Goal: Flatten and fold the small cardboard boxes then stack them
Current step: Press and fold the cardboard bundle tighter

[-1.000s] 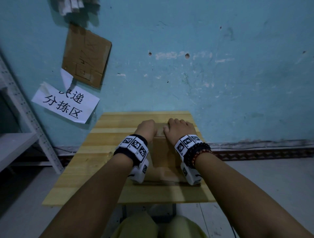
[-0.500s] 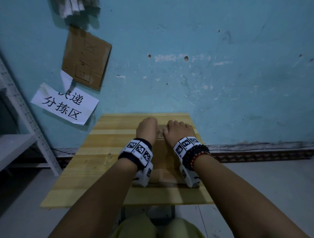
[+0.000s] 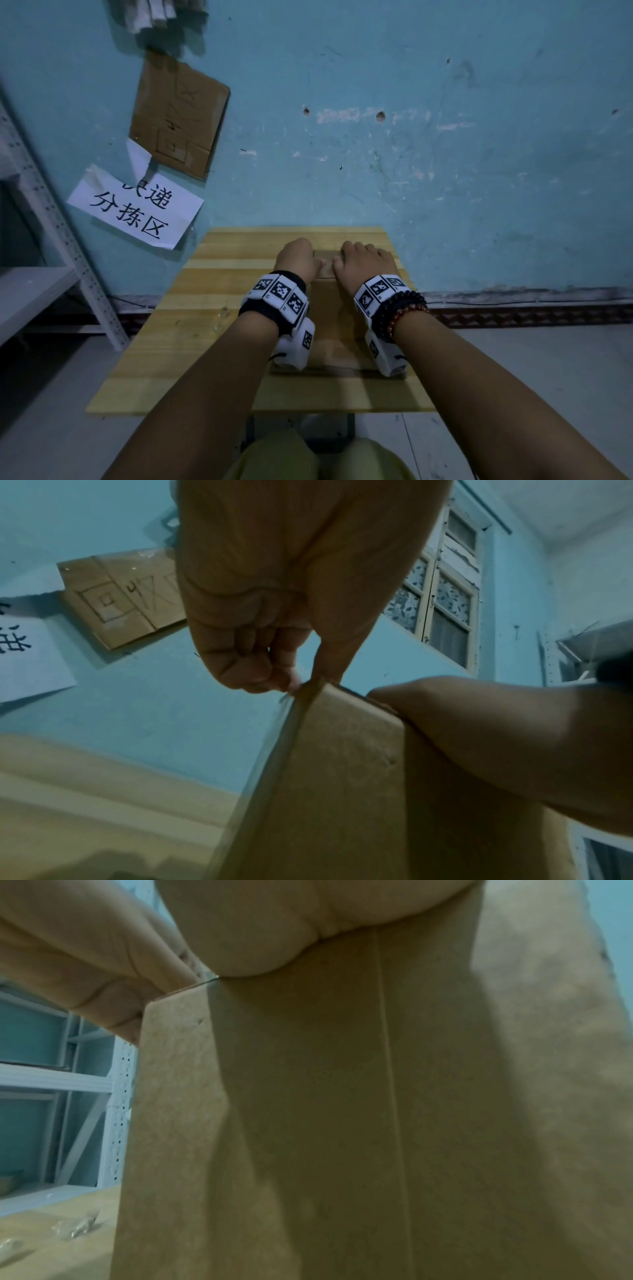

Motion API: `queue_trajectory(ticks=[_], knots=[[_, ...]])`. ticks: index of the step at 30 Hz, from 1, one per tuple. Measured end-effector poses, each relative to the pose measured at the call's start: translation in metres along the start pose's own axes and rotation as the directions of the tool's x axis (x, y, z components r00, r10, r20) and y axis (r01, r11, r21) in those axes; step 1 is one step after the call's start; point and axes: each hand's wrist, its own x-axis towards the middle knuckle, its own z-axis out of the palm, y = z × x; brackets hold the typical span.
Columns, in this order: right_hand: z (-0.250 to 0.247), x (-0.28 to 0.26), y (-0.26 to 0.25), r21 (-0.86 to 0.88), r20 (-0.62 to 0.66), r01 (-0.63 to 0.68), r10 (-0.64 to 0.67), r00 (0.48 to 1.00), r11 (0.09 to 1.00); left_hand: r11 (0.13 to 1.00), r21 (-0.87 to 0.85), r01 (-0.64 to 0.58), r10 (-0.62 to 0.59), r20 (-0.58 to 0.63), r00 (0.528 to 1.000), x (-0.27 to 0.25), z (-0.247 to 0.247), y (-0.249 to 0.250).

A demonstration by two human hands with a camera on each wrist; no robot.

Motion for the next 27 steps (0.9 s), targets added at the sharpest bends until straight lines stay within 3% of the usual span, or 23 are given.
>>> queue_trajectory(ticks=[5, 15, 19, 22, 24, 27], knots=[[0.003, 0.001, 0.002, -0.01, -0.004, 0.002, -0.003, 1.0, 1.0, 0.999, 0.028, -0.034, 0.034, 0.019, 0.999, 0.001, -0.003, 0.002], [0.005, 0.005, 0.005, -0.023, -0.027, 0.03, -0.031, 0.999, 0.999, 0.989, -0.148, 0.011, -0.007, 0.024, 1.0, 0.01, 0.005, -0.016], [-0.002, 0.008, 0.011, -0.049, 0.125, 0.079, -0.073, 0.99, 0.996, 0.959, -0.282, 0.013, 0.01, 0.079, 0.997, 0.012, 0.003, -0.016], [-0.01, 0.006, 0.013, -0.057, 0.207, 0.143, -0.128, 0.97, 0.988, 0.884, -0.466, 0.021, 0.046, 0.133, 0.99, 0.011, -0.002, -0.014], [-0.014, 0.006, 0.013, 0.007, 0.189, 0.169, -0.167, 0.968, 0.986, 0.837, -0.548, 0.005, 0.074, 0.123, 0.99, 0.01, -0.008, -0.009], [-0.018, 0.009, 0.014, 0.276, 0.092, 0.136, -0.167, 0.982, 0.952, 0.829, -0.556, -0.059, 0.107, 0.054, 0.993, 0.011, -0.019, 0.0]])
